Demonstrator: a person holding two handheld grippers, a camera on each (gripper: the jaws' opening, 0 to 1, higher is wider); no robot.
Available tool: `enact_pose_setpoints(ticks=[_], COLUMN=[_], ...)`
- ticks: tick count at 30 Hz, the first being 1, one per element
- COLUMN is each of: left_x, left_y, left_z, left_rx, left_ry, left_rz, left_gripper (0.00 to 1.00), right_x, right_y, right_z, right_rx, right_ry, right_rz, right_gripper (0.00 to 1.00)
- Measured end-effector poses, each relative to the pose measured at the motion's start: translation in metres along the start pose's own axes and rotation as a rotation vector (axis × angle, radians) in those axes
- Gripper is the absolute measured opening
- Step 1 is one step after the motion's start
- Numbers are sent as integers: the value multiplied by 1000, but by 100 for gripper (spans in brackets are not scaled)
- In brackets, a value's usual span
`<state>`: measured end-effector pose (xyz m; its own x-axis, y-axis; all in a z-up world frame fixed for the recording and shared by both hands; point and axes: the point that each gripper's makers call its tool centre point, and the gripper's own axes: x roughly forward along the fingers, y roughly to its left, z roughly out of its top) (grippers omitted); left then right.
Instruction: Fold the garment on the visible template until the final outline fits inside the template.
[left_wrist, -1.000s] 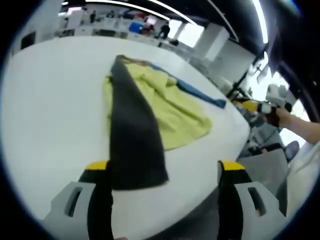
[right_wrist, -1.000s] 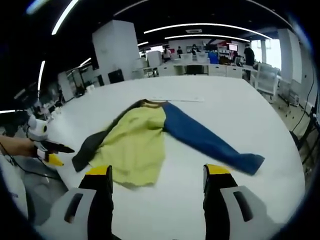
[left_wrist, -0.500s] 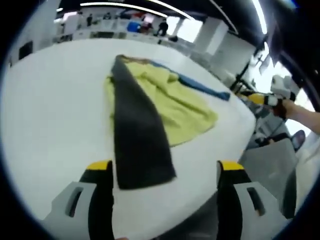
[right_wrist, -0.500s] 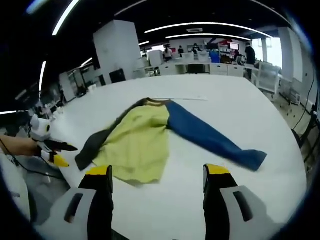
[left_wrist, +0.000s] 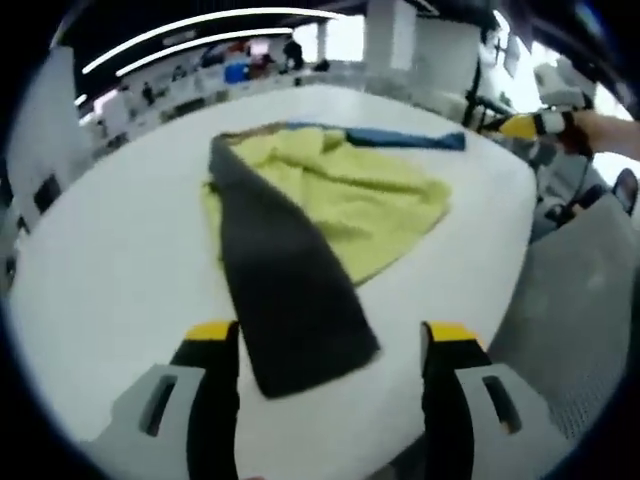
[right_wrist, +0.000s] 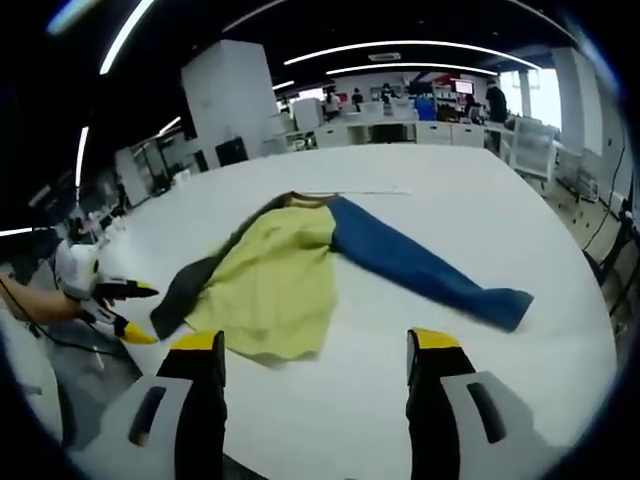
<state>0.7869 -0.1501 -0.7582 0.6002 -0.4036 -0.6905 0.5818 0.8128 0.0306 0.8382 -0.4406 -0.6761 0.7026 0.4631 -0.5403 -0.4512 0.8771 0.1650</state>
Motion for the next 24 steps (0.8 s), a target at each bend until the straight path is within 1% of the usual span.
enact_pose_setpoints(ticks=[2,4,5,6,9,13,15,16,18,20,22,24], left_x=[1,2,1,2,5,9,10,10,12,13,15,15], left_y=[0,2,5,6,3,2,0,-2,-7,-10,-12,-12], left_z=[0,-1,-2,-2,-5,-6,-6,-6,-7,-10,-11,-10], left_rx=[10,55,100,121,161,203,223,236,271,319,315,303], left_ry=[-4,2,5,7,22,36,40,41,48,71,69,64], left_rz=[4,26,43,50,44,44,40,37,20,1,-6,-10], left_gripper=[66,62,59,56,49,46,42,39,30,18,12,9], right_x=[0,-1,-1,-1,-2,-3,-4,-4,-4,-5,-4,-5], right_y=[-2,-4,-5,-5,-4,-6,-7,-7,-7,-7,-7,-7], right_z=[0,0,1,1,3,2,2,2,2,1,1,0], right_rx=[8,17,22,25,27,27,29,30,30,30,31,32], right_ry=[-2,-7,-10,-12,-16,-14,-16,-17,-15,-13,-12,-11], right_rz=[-3,-7,-7,-8,-10,-13,-15,-16,-17,-17,-18,-18], right_gripper=[74,74,74,74,74,74,74,74,74,74,74,74])
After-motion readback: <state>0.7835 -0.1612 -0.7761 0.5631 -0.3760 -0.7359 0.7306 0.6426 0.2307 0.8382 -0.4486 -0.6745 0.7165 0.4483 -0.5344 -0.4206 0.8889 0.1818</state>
